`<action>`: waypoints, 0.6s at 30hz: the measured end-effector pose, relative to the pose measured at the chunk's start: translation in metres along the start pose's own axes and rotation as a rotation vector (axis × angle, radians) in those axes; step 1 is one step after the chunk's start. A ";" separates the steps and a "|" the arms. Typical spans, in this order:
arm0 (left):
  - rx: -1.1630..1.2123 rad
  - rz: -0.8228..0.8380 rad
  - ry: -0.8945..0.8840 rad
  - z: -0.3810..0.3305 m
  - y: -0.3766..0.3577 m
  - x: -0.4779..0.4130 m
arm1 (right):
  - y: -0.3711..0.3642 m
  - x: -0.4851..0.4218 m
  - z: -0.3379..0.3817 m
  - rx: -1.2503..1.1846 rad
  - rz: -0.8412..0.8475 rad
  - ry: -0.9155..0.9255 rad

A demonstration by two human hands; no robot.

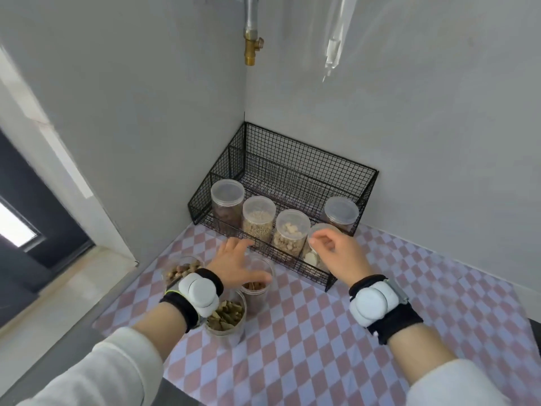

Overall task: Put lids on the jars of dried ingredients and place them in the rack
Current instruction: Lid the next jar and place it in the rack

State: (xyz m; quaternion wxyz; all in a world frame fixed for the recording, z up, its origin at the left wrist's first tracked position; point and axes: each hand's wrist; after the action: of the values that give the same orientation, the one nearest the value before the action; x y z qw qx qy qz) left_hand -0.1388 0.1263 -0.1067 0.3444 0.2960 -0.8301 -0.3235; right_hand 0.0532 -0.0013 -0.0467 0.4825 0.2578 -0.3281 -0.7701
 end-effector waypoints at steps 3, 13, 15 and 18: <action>-0.122 0.036 0.022 -0.007 -0.018 0.008 | 0.008 0.014 -0.019 -0.002 0.026 -0.021; -0.044 -0.090 -0.071 -0.062 -0.066 0.015 | 0.041 0.057 -0.083 -0.014 0.009 -0.113; -0.020 -0.070 -0.126 -0.080 -0.076 0.018 | 0.044 0.061 -0.099 -0.005 0.019 -0.143; -0.007 -0.039 -0.202 -0.112 -0.096 0.019 | 0.053 0.070 -0.130 0.033 0.053 -0.198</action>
State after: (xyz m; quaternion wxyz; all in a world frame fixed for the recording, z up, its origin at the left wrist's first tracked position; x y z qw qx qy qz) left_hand -0.0389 0.0165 -0.1087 0.2539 0.2769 -0.8534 -0.3614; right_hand 0.1484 -0.1155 -0.0974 0.4635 0.1795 -0.3935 -0.7734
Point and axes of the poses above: each hand's wrist, its own x-axis away from the middle knuckle, its own y-axis out of the back of the hand, z = x × y, and after that the axes turned 6 degrees about y, right-handed
